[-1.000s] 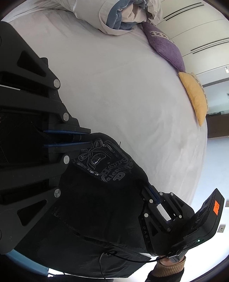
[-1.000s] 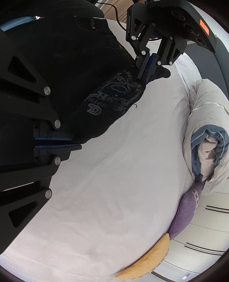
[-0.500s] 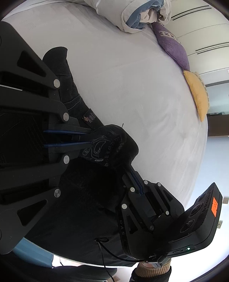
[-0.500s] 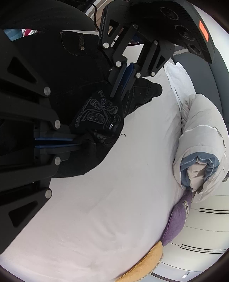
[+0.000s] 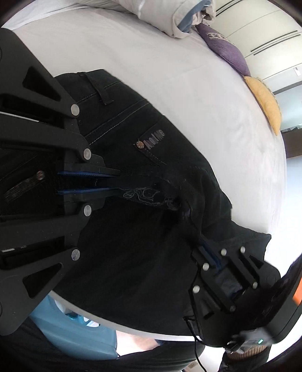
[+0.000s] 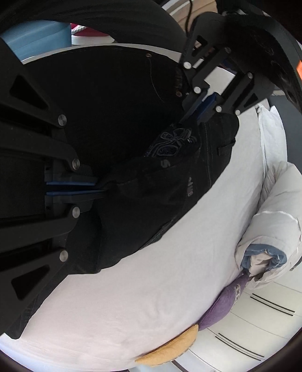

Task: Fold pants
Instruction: 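Lift the jeans by the waistband with both grippers, letting the legs hang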

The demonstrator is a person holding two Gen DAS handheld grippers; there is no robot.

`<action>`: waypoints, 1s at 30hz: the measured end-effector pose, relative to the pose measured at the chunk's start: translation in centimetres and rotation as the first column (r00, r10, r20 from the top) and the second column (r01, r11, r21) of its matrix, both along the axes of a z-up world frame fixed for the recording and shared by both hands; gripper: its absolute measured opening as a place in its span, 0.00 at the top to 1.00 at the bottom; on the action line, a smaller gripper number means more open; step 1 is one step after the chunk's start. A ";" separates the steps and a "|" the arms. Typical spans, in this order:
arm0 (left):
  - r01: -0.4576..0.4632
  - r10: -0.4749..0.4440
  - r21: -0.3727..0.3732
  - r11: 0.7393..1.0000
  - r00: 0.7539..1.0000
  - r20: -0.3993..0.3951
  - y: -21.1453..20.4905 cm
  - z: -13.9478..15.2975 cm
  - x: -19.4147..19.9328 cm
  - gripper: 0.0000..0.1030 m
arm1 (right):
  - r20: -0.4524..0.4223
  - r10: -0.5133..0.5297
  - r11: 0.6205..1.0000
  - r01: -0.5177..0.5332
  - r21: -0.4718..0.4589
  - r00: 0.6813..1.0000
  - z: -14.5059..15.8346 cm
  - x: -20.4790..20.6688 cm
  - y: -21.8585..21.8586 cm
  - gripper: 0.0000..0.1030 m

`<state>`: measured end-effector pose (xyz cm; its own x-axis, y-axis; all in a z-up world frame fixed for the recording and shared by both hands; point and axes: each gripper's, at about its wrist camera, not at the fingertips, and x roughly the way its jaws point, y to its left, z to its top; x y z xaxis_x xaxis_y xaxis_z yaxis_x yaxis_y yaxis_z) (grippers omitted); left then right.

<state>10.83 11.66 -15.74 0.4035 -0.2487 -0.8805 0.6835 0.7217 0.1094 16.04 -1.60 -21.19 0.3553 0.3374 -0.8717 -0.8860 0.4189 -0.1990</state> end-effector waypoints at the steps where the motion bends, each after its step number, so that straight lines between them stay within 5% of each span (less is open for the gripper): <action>1: -0.001 0.001 0.002 1.000 1.000 -0.004 0.2 -0.2 -0.6 0.94 | 0.017 0.014 1.000 -0.014 -0.025 1.000 -0.3 -1.0 0.1 0.96; 14: 0.148 -0.150 0.148 0.978 0.989 0.002 -0.8 -2.4 -10.2 0.94 | 0.142 0.224 0.943 -0.178 -0.280 0.964 -3.7 -10.8 0.8 0.96; 30: 0.210 -0.207 0.172 0.963 0.978 -0.033 0.9 -3.4 -11.2 0.94 | 0.171 0.227 0.941 -0.171 -0.292 0.959 -3.6 -13.0 2.5 0.96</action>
<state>-0.36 12.54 -19.15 0.3456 -0.1692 -0.9230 0.8194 0.5339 0.2089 3.06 0.90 -24.77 0.4809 0.1796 -0.8582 -0.8759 0.1432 -0.4608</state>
